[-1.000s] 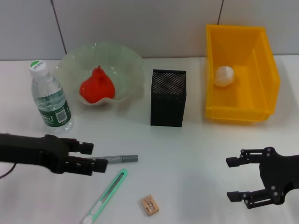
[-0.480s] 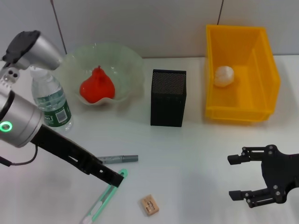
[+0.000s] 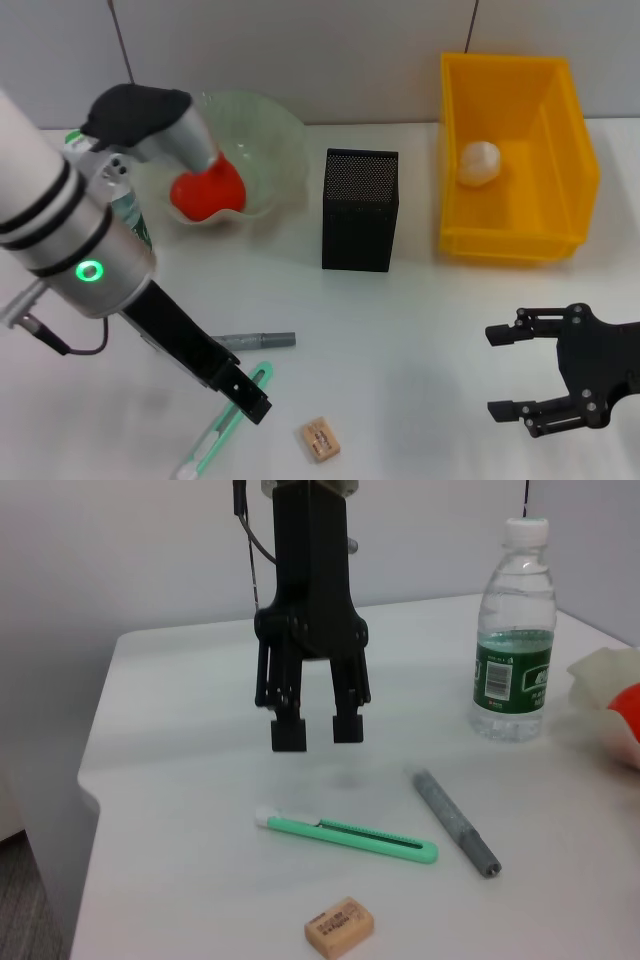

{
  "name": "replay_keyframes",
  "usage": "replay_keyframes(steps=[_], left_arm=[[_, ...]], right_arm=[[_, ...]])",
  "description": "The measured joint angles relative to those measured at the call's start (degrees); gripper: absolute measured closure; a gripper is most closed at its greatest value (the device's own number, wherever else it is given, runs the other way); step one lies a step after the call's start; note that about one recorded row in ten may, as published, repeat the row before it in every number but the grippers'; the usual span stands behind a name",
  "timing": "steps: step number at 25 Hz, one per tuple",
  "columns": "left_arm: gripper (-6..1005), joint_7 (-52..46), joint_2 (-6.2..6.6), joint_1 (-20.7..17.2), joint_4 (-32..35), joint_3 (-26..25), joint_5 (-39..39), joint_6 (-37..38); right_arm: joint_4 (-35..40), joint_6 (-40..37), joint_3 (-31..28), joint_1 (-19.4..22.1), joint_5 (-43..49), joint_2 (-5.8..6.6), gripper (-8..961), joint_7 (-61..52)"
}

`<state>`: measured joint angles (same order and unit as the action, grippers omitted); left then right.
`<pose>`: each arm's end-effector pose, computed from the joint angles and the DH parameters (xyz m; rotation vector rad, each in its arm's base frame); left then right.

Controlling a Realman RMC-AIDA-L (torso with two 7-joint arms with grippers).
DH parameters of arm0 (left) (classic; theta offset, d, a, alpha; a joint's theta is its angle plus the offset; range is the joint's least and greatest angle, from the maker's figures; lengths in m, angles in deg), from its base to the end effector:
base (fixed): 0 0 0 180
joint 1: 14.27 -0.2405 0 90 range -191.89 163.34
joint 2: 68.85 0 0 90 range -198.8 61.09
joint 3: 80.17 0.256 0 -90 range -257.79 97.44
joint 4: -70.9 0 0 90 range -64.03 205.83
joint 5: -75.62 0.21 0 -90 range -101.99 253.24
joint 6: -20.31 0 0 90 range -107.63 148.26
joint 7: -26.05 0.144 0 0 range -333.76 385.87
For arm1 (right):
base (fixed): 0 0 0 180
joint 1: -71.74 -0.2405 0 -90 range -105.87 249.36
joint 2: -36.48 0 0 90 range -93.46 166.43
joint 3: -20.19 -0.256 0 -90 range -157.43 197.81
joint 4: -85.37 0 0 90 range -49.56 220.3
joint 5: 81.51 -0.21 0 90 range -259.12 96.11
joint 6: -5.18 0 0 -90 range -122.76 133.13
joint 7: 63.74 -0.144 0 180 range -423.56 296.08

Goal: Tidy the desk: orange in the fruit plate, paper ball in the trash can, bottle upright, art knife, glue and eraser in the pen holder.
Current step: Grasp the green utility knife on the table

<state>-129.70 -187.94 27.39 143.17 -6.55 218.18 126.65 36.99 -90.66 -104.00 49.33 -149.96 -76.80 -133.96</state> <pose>-0.1555 0.3345 0.0013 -2.7075 -1.2997 0.5858 0.2800 0.2958 0.0286 -2.9542 0.1850 0.4224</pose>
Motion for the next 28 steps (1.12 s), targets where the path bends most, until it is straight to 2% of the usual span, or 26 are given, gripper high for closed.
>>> replay_keyframes(steps=[1, 2, 3, 11, 22, 28], left_arm=[[172, 0.0, 0.0, 0.0, 0.0, 0.0, 0.0, 0.0], [173, -2.76, -0.06, 0.38, 0.01, 3.15, 1.31, -1.98], [173, -3.75, -0.06, 0.53, 0.02, 4.02, 2.18, -2.88], [177, -6.8, -0.05, 1.29, -1.08, 8.05, 3.21, -4.92], [183, -5.42, -0.1, 2.18, -7.48, 9.94, 2.74, -9.42], [186, -5.19, -0.09, 2.24, -8.35, 10.07, 2.69, -9.59]], right_arm=[[0.03, 0.16, 0.0, 0.0, 0.0, 0.0, 150, 0.0], [0.06, 0.27, 0.0, 0.0, 0.0, 0.0, 150, 0.0], [0.11, 0.43, 0.0, 0.0, 0.0, 0.0, 150, 0.0], [0.33, 1.96, 0.0, 0.0, 0.0, 0.0, 150, 0.0], [0.39, 2.16, -0.51, -0.26, 0.0, 0.0, 151, 0.0], [0.39, 1.81, -0.53, -0.36, 0.0, -0.15, 151, 0.21]])
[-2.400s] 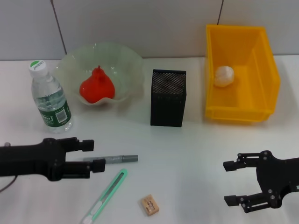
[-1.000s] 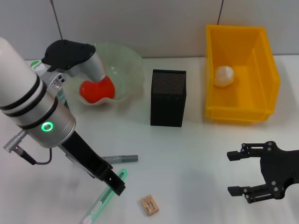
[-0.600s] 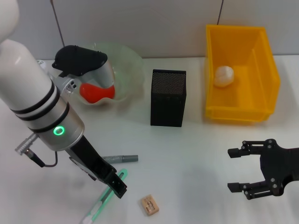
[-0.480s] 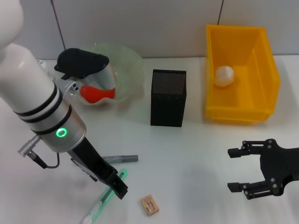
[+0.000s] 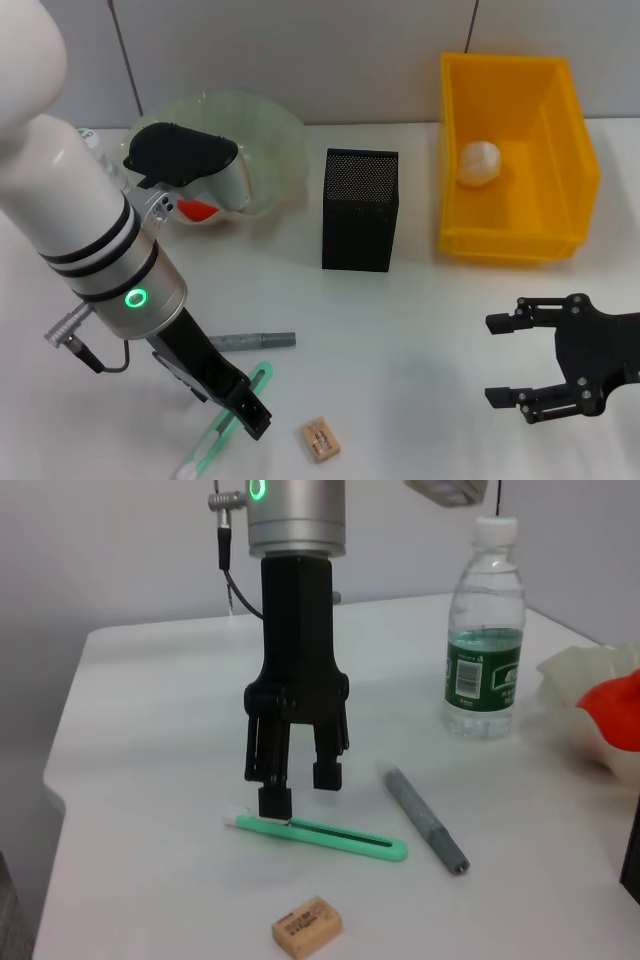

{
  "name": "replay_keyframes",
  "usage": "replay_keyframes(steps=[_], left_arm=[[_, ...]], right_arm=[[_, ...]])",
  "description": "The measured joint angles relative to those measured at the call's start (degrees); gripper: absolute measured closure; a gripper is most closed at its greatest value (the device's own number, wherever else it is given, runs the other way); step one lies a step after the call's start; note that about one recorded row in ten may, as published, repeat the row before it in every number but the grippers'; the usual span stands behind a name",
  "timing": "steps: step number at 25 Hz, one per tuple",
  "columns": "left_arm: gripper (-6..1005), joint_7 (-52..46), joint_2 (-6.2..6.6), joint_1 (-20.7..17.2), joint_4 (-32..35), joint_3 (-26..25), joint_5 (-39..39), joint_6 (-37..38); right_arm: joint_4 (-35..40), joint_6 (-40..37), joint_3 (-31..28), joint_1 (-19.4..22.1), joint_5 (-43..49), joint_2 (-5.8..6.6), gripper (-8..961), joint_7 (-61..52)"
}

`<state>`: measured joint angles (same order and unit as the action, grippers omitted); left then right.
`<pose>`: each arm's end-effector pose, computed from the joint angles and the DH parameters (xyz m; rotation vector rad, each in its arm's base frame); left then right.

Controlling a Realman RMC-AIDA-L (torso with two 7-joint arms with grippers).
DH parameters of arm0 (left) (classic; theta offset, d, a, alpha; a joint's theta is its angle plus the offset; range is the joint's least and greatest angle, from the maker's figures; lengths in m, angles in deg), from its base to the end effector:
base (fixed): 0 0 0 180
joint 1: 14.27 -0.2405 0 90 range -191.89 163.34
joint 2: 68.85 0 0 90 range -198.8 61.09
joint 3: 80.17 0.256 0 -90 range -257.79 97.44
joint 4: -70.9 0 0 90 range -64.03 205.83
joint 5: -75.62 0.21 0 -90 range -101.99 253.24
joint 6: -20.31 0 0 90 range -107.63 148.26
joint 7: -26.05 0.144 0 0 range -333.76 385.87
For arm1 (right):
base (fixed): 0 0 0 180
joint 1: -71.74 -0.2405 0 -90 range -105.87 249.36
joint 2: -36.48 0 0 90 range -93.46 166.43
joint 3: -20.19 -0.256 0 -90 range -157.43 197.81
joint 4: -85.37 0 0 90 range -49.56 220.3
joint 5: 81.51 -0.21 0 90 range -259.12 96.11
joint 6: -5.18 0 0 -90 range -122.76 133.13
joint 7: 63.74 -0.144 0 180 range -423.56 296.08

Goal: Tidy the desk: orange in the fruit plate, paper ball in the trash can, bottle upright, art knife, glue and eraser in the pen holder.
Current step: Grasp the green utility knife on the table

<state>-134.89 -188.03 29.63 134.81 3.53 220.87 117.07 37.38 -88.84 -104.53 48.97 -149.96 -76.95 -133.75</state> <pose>-0.1670 0.3410 -0.0362 -2.5991 -1.2879 0.7391 0.2809 0.3013 0.0283 -2.9226 0.1895 0.4116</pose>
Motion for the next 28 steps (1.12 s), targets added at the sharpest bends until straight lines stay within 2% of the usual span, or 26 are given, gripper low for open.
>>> replay_keyframes(steps=[28], left_arm=[[201, 4.0, 0.0, 0.15, -3.47, 1.25, 0.32, -2.1]], right_arm=[[0.09, 1.06, -0.79, -0.07, -0.14, -0.34, 151, -0.12]])
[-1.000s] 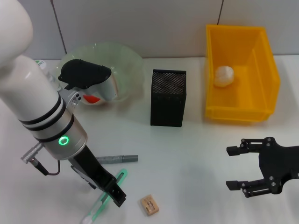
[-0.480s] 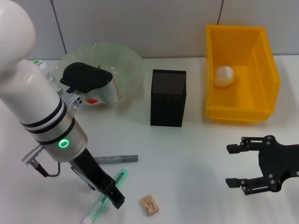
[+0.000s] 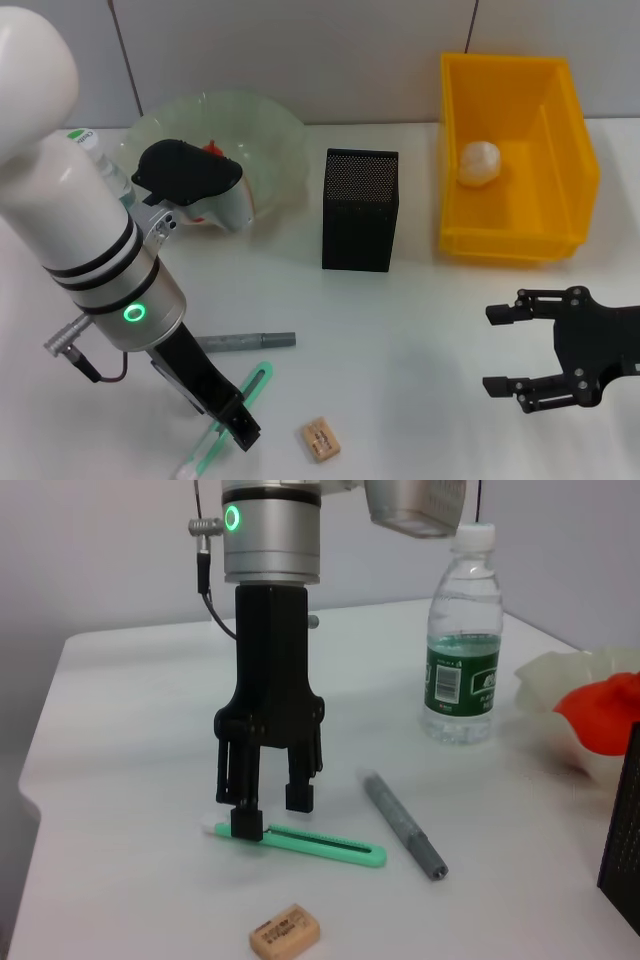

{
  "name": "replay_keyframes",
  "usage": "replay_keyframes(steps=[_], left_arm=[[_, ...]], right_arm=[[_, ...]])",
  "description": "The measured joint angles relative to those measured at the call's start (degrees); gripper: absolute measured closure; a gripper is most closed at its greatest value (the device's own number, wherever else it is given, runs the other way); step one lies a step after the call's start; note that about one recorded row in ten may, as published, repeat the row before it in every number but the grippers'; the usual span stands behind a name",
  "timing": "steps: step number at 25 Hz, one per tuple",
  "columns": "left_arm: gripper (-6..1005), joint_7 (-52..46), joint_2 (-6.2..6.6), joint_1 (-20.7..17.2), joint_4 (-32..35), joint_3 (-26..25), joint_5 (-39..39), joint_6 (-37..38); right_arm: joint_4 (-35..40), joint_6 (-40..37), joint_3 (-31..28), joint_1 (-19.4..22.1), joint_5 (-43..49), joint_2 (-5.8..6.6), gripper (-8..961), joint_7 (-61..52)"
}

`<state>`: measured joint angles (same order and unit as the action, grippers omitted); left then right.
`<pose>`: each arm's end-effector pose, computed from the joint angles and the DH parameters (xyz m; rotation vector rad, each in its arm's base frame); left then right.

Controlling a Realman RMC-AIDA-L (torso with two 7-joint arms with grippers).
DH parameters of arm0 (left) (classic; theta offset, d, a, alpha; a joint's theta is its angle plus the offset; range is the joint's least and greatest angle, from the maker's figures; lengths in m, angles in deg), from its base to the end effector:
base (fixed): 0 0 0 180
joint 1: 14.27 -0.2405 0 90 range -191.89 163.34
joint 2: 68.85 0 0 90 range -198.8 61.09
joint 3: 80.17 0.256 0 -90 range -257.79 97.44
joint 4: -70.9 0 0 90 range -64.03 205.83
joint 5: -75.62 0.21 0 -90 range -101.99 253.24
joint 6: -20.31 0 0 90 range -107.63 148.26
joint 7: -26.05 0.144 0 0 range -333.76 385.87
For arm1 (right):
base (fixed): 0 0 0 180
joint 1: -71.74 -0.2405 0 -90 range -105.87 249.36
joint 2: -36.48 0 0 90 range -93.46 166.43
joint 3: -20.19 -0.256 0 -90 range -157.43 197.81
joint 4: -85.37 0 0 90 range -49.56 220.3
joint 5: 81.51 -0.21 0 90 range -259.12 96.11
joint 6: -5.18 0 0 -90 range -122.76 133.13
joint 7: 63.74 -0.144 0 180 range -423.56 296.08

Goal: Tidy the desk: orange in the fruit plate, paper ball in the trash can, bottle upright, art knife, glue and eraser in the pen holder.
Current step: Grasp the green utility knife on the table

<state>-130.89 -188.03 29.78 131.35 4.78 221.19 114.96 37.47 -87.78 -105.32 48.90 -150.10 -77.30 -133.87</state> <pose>-0.1778 0.3402 -0.0440 -2.6366 -1.2277 0.7869 0.2811 0.3044 0.0283 -2.8947 0.2030 0.4174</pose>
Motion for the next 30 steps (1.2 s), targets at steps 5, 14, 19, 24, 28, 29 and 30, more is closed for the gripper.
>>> replay_keyframes(steps=[5, 14, 19, 24, 28, 29, 30], left_arm=[[246, 0.44, 0.0, -0.29, 0.0, 0.67, 0.09, -0.09], [274, 0.77, 0.0, -0.6, 0.02, 1.4, 0.2, -0.59], [274, 1.34, 0.0, -0.63, 0.02, 1.48, 0.27, -0.83], [288, 1.54, 0.07, -0.62, 0.02, 1.45, 0.82, -0.88], [306, 1.73, 0.09, -0.34, -0.82, 1.44, 1.08, -0.86], [310, 1.94, 0.08, -0.25, -0.98, 1.45, 1.11, -0.85], [315, 1.94, 0.08, -0.25, -0.98, 1.45, 1.11, -0.85]], right_arm=[[0.07, -0.03, 0.0, -0.01, -0.15, -0.04, 151, -0.08], [0.16, -0.03, -0.78, -0.02, -0.15, -0.39, 151, -0.14], [0.17, -0.02, -1.52, -0.01, 0.11, -0.65, 151, -0.17], [0.17, -0.01, -1.52, -0.01, 0.15, -0.73, 151, -0.18], [0.18, -0.01, -1.51, -0.16, 0.17, -0.75, 151, -0.18], [0.17, -0.01, -1.5, -0.27, 0.18, -0.75, 151, -0.18], [0.17, -0.01, -1.5, -0.27, 0.18, -0.75, 151, -0.18]])
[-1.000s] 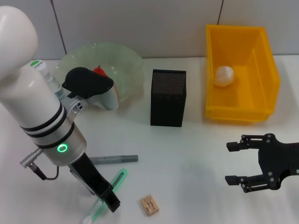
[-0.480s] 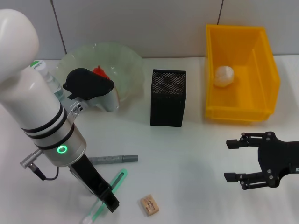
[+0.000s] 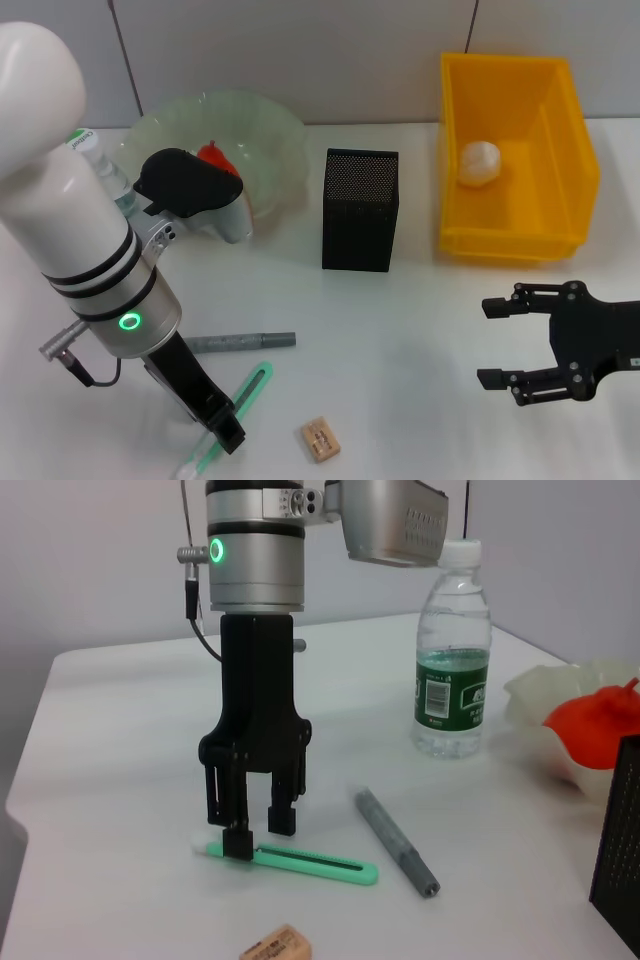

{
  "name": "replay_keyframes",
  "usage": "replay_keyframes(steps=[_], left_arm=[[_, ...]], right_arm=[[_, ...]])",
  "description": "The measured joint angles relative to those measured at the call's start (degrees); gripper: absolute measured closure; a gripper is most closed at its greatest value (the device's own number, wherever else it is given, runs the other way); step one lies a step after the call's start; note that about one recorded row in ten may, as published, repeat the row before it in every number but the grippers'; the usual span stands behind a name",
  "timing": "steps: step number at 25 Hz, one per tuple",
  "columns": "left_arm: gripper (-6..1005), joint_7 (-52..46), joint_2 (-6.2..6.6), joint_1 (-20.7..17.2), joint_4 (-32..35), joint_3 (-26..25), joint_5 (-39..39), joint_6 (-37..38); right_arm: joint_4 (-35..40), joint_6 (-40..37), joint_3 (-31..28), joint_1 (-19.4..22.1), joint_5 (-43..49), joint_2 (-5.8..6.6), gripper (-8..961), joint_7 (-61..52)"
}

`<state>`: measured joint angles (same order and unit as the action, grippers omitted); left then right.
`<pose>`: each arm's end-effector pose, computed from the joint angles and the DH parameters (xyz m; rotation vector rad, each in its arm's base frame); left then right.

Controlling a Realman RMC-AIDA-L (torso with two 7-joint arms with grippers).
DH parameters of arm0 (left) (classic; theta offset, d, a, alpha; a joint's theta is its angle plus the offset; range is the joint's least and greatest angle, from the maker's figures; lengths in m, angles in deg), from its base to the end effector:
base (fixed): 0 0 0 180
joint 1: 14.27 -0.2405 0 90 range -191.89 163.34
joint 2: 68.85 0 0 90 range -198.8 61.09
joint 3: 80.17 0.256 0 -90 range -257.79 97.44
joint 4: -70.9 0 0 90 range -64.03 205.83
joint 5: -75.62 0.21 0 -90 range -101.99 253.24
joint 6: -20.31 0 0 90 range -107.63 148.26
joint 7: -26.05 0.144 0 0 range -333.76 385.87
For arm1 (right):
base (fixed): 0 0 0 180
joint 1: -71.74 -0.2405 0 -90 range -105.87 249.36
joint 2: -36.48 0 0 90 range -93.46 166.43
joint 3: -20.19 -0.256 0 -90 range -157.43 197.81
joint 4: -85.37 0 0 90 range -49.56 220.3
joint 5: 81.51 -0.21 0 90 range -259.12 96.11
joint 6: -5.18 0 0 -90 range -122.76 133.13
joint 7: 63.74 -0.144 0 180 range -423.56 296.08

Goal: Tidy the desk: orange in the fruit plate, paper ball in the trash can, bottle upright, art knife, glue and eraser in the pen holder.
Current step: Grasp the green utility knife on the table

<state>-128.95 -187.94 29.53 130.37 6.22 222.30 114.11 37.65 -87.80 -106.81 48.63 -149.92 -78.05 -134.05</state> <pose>-0.1852 0.3389 -0.0464 -2.6439 -1.1724 0.8380 0.2790 0.3058 0.0268 -2.8768 0.2194 0.4454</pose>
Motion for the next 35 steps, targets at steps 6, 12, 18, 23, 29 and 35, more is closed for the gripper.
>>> replay_keyframes(steps=[6, 12, 18, 23, 29, 35], left_arm=[[386, 0.36, -0.04, 0.19, -0.12, 0.0, 0.02, -0.01], [426, 1.09, -0.08, 0.27, -0.15, 0.0, -0.08, -0.03], [428, 1.57, -0.08, 0.32, -0.23, 0.0, -0.09, -0.03], [429, 2.24, -0.09, 0.36, -0.23, 0.48, -0.39, -0.01], [430, 2.47, -0.09, 0.41, -0.28, 0.57, -0.3, 0.0], [432, 2.51, -0.09, 0.43, -0.4, 0.61, -0.39, 0.03]], right_arm=[[0.0, 0.0, 0.01, -0.15, 0.04, 0.01, 151, 0.0], [0.0, 0.0, 0.01, -0.18, 0.04, 0.01, 151, 0.0], [0.21, -0.01, 0.01, -0.18, 0.01, 0.02, 151, 0.01], [0.65, 0.0, 0.01, -0.27, -0.02, -0.01, 151, 0.22], [0.75, 0.0, 0.01, -0.27, 0.03, -0.05, 151, 0.06], [0.88, 0.0, 0.01, -0.45, 0.04, -0.08, 151, 0.04]])
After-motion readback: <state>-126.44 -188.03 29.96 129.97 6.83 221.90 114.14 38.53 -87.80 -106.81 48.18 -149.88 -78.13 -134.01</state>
